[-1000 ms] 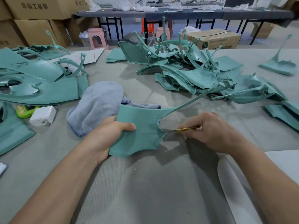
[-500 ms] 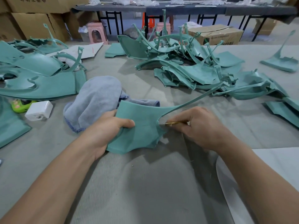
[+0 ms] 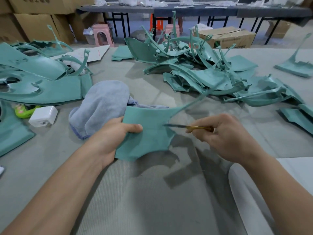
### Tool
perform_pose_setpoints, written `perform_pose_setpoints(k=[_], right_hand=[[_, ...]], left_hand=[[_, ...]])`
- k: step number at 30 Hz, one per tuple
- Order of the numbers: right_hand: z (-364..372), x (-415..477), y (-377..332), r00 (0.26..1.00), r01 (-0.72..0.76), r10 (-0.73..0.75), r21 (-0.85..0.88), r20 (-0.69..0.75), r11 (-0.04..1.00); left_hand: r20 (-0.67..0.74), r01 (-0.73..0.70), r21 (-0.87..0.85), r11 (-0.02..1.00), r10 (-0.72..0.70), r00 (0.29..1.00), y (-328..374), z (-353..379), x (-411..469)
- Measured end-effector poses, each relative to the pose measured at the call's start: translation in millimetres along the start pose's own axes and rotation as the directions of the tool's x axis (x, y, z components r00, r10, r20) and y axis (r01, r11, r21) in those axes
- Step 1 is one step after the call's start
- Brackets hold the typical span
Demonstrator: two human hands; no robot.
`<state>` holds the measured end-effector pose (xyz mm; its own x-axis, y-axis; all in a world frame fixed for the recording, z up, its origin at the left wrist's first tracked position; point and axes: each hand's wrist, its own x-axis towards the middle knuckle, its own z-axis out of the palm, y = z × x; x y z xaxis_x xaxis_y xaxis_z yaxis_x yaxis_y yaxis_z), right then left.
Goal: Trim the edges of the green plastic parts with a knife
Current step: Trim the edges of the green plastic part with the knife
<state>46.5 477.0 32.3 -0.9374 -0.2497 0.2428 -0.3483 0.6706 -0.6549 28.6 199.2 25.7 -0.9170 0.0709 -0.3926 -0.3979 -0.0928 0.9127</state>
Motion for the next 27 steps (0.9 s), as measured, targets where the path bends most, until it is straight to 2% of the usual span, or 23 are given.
perform_pose_setpoints(k=[2, 3, 6, 8, 10, 12, 15, 19, 21, 24, 27], right_hand=[[-1.4, -2.1, -3.3, 1.0, -0.003, 0.006, 0.141, -0.023, 0.99], [-0.8, -2.2, -5.4, 1.0, 0.002, -0.003, 0.154, 0.002, 0.988], [6.4, -0.9, -10.5, 0.997, -0.046, 0.04, 0.075, 0.071, 0.996], [7.9, 1.3, -7.0, 0.992, -0.113, 0.118, 0.082, -0.053, 0.99], [7.2, 1.0, -5.6, 0.975, -0.132, 0.157, 0.162, -0.159, 0.978], [7.4, -1.3, -10.0, 0.986, -0.085, 0.115, 0.235, -0.118, 0.968], [12.9, -2.8, -17.2, 0.998, -0.052, 0.043, 0.196, 0.048, 0.979], [11.2, 0.5, -7.6, 0.98, -0.101, 0.131, 0.193, -0.151, 0.976], [9.3, -1.4, -7.8, 0.986, -0.074, 0.104, 0.215, -0.133, 0.974], [12.6, -1.5, -12.1, 0.997, -0.072, 0.075, 0.179, -0.011, 0.981], [13.7, 0.6, -9.7, 0.982, -0.112, 0.134, 0.159, -0.136, 0.981]], left_hand=[[0.01, 0.067, -0.163, 0.984, -0.067, 0.998, 1.9, -1.0, -1.1], [0.012, 0.083, -0.202, 0.976, -0.082, 0.997, 2.3, -0.3, -2.2], [-0.011, 0.098, -0.233, 0.968, -0.103, 0.995, 2.5, 5.5, -4.6], [-0.027, 0.11, -0.268, 0.957, -0.121, 0.992, 4.4, 7.5, -4.2], [-0.029, 0.127, -0.295, 0.947, -0.142, 0.99, 6.8, 7.4, -3.6], [-0.02, 0.139, -0.294, 0.946, -0.152, 0.988, 7.5, 6.4, -3.1], [-0.017, 0.143, -0.277, 0.95, -0.153, 0.988, 5.9, 5.4, -3.8], [-0.02, 0.144, -0.279, 0.95, -0.155, 0.988, 6.0, 5.5, -2.9], [-0.024, 0.141, -0.277, 0.951, -0.153, 0.988, 6.0, 6.6, -3.1], [-0.032, 0.139, -0.264, 0.954, -0.152, 0.988, 5.5, 6.7, -4.2], [-0.029, 0.141, -0.278, 0.95, -0.155, 0.987, 5.7, 5.6, -2.7]])
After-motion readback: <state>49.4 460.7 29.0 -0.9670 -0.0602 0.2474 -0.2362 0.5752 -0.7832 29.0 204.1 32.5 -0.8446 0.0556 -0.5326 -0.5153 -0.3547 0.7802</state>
